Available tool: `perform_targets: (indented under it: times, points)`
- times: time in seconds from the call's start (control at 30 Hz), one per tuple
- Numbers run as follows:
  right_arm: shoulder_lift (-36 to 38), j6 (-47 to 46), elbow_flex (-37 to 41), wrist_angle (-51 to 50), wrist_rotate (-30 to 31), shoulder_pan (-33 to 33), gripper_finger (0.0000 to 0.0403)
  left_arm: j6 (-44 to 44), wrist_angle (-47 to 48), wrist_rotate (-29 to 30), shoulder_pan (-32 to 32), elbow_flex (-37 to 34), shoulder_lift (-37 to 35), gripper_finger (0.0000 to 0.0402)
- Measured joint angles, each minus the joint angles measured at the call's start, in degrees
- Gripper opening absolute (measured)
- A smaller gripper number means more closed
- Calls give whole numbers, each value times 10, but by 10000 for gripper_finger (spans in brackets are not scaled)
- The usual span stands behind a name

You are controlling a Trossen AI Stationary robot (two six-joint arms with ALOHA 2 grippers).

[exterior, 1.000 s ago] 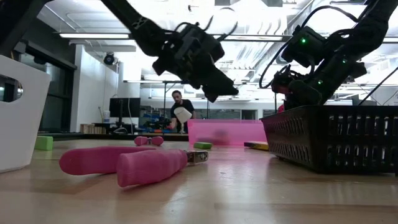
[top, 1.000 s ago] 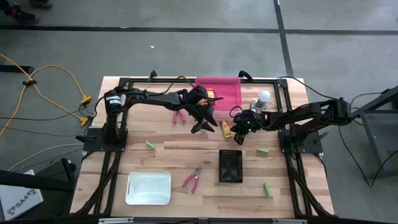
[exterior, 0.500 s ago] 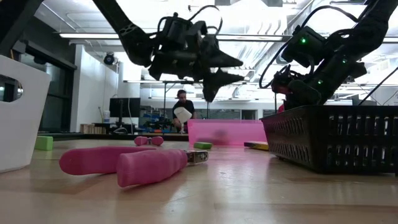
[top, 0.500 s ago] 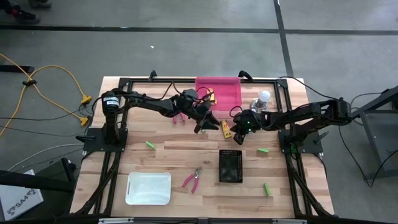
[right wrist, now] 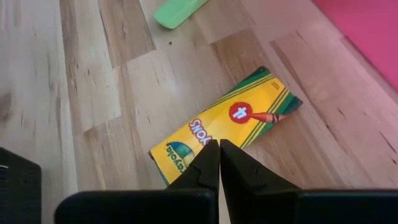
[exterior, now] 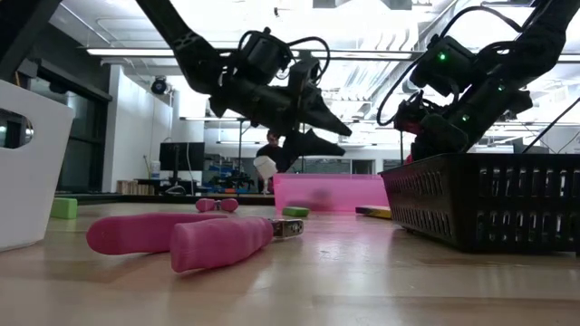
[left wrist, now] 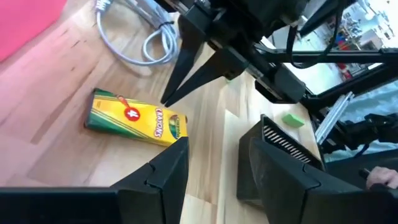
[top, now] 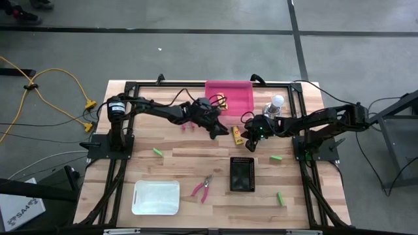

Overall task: Pick & Place School Supplies
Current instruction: Put the yellow crayon box into the pink bin

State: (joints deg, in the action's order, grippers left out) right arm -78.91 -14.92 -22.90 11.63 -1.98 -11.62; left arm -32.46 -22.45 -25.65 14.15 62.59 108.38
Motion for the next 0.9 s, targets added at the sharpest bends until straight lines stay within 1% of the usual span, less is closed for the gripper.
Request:
perform_targets:
  times: [0.3,0.57,0.9]
  points:
    - [0,0,0,2,-1,0,2,-29,46,49,-16,7,0,165]
    - [0,-5,0,2,-12,0,2,-49,54,70,-17,9,-21,165]
    - [0,-40,0,-2,-15,0,2,-48,86,75,-17,8,-23,165]
